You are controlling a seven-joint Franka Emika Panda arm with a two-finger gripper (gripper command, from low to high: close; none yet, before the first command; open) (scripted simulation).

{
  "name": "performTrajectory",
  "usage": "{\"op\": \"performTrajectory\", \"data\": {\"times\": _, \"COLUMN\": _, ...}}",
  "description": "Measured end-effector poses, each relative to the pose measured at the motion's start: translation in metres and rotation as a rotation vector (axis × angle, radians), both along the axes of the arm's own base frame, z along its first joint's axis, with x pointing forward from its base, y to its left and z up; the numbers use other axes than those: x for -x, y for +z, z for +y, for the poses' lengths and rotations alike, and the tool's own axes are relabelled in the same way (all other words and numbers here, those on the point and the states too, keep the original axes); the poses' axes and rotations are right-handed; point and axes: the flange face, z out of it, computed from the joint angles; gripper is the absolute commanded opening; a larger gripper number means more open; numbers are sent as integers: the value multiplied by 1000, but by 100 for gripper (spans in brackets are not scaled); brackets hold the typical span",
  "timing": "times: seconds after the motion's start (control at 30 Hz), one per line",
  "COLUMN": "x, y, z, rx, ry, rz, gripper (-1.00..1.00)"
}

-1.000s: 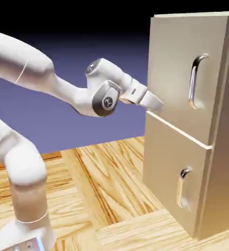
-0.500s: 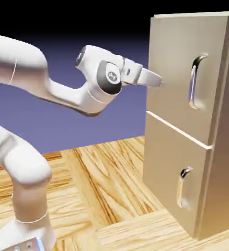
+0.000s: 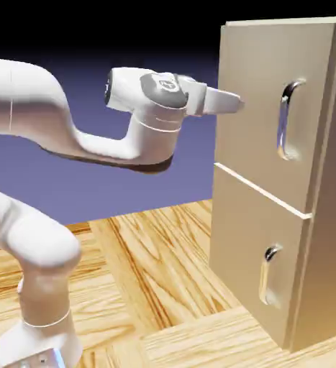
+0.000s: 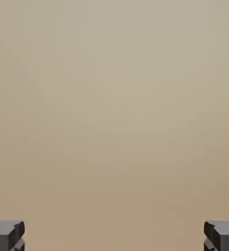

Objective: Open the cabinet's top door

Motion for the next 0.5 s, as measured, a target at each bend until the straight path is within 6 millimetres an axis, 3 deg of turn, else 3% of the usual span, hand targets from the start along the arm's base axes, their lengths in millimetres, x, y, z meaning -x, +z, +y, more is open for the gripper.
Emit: {"op": "performTrajectory", "data": {"times": 0.5, "x": 2, "y": -17, "z": -78, "rx": -37, "ry": -3, "rz": -113, "gripper": 0}}
